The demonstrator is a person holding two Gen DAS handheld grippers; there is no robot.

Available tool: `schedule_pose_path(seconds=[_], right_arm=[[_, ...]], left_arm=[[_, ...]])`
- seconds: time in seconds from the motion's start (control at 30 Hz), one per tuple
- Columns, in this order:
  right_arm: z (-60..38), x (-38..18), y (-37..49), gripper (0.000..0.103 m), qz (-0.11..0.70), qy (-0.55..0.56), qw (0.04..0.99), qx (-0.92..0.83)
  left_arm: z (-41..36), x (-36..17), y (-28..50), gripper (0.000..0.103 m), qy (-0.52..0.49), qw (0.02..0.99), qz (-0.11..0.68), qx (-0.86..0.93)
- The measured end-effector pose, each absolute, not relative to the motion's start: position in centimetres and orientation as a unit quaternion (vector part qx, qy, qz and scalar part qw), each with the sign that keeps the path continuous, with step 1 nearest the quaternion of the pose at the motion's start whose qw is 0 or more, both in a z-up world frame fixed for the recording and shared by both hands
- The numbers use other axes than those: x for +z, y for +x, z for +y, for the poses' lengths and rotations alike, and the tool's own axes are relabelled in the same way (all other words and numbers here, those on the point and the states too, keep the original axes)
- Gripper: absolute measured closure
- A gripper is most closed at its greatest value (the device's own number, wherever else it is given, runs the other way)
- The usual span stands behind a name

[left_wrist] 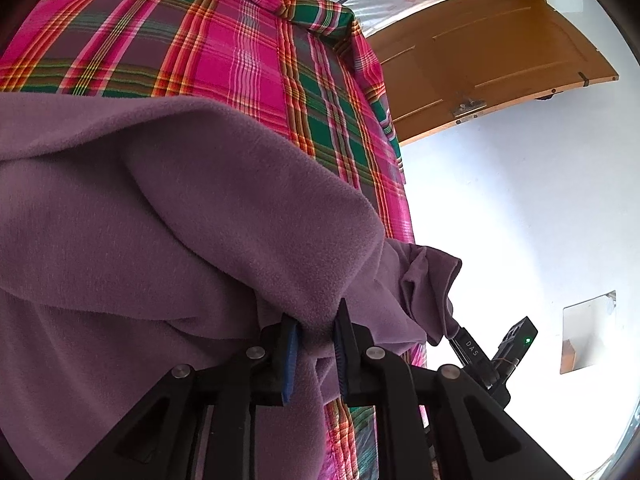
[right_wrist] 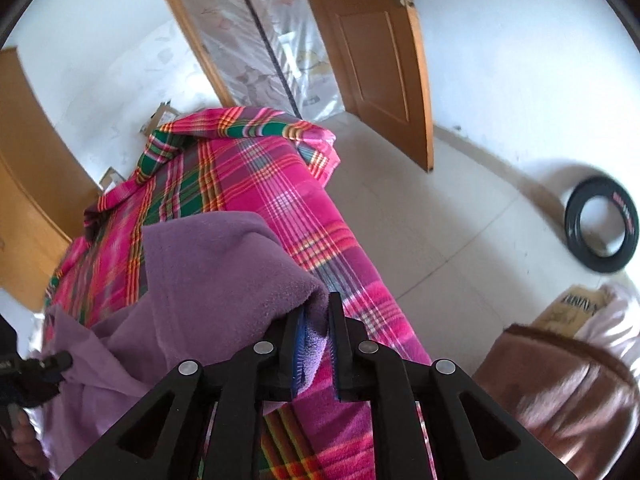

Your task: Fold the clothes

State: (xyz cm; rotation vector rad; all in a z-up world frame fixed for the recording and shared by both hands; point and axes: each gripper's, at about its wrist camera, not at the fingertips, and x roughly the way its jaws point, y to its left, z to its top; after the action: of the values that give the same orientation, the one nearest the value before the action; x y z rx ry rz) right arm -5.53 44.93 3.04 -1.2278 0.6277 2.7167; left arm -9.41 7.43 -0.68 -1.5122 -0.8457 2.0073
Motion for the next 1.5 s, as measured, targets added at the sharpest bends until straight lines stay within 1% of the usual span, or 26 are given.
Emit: schedule_pose_path(seconds=[0.1, 0.23, 0.43, 0.5, 0.73, 0.83, 0.93, 1.1, 1.2, 1.3, 1.4, 1.5], right_arm=[[45.6, 2.8, -5.1, 0.086, 0.232, -0.409, 0.048, 0.881], [46.6, 2.7, -4.6, 0.076, 0.268, -0.407, 0.049, 0.872], [48.3, 2.5, -3.6, 0.075, 0.329, -0.395, 0.050, 0.856], [49.2, 2.1, -3.6, 0.075, 0.363, -0.386, 0.056, 0.846], [49.6, 2.4, -3.8, 0.075, 0.356, -0.389, 0.091, 0.845], [49.2, 2.7, -3.7, 0.075, 0.332, -0.391, 0.097, 0.853], [48.3, 3.5, -3.5, 0.075, 0.279, -0.387, 0.115, 0.871], [46.0, 5.5, -3.1, 0.075, 0.139, -0.378, 0.150, 0.903], [44.8, 6.7, -2.3, 0.075, 0.081, -0.364, 0.155, 0.915], [43.4, 7.6, -1.4, 0.075, 0.059, -0.343, 0.117, 0.930], [41.1, 7.3, -1.2, 0.075, 0.049, -0.344, 0.006, 0.938], [38.6, 6.0, -1.9, 0.074, 0.014, -0.364, -0.059, 0.930]], left_arm=[[7.6, -0.8, -9.8, 0.087, -0.556, 0.240, -0.310, 0.733], [8.0, -0.9, -10.4, 0.087, -0.558, 0.240, -0.311, 0.731], [8.2, -1.1, -10.7, 0.086, -0.559, 0.240, -0.314, 0.729], [8.2, -1.2, -10.7, 0.086, -0.560, 0.240, -0.313, 0.729], [8.4, -1.3, -10.9, 0.086, -0.560, 0.237, -0.315, 0.729], [8.4, -1.2, -10.9, 0.086, -0.560, 0.236, -0.312, 0.730], [8.3, -1.2, -10.8, 0.086, -0.559, 0.235, -0.317, 0.729], [8.3, -0.9, -10.8, 0.086, -0.557, 0.236, -0.319, 0.730], [8.4, -0.9, -10.9, 0.086, -0.558, 0.235, -0.319, 0.730], [8.7, -0.7, -10.8, 0.086, -0.558, 0.235, -0.314, 0.731], [8.6, -0.6, -10.8, 0.086, -0.559, 0.234, -0.312, 0.732], [8.1, -0.4, -10.9, 0.086, -0.557, 0.232, -0.310, 0.735]])
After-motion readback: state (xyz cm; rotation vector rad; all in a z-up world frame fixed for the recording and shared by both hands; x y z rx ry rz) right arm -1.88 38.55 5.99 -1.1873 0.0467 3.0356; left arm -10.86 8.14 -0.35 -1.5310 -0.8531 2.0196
